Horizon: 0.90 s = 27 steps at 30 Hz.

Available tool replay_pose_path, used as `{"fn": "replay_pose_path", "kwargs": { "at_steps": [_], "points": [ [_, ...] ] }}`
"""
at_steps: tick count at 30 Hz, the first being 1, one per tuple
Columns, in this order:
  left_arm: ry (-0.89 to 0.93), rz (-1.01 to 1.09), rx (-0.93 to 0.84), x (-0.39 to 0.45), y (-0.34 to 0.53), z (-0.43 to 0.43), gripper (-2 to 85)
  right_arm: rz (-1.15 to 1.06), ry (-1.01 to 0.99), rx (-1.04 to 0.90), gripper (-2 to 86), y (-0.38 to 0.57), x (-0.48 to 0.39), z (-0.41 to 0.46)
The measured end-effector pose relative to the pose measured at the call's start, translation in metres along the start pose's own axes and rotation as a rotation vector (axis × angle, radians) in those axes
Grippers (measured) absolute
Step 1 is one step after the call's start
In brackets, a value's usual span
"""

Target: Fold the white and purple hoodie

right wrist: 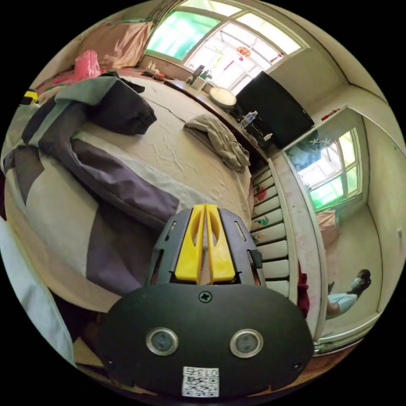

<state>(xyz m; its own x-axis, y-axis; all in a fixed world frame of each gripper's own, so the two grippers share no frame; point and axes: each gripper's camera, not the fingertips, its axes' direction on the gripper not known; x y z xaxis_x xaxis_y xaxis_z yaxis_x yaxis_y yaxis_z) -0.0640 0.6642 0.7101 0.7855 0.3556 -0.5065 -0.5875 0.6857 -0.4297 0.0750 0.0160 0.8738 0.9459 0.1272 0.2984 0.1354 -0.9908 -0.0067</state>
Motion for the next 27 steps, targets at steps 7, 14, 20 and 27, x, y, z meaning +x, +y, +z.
{"fn": "replay_pose_path", "kwargs": {
  "at_steps": [7, 14, 20, 27],
  "points": [
    [0.047, -0.138, -0.258, -0.029, 0.023, 0.078, 1.3, -0.001, -0.219, -0.199, 2.1, 0.028, 0.015, 0.062],
    [0.263, -0.113, 0.093, -0.018, 0.023, -0.003, 15.7, 0.346, -0.682, 0.158, 12.5, -0.036, 0.119, 0.045],
    [0.236, 0.011, -0.158, 0.017, 0.013, 0.051, 14.3, 0.23, -0.958, 0.041, 11.8, -0.125, 0.102, 0.133],
    [0.237, 0.034, -0.23, 0.022, 0.012, 0.071, 2.0, 0.24, -1.045, -0.068, 1.8, -0.148, 0.104, 0.161]
  ]
}}
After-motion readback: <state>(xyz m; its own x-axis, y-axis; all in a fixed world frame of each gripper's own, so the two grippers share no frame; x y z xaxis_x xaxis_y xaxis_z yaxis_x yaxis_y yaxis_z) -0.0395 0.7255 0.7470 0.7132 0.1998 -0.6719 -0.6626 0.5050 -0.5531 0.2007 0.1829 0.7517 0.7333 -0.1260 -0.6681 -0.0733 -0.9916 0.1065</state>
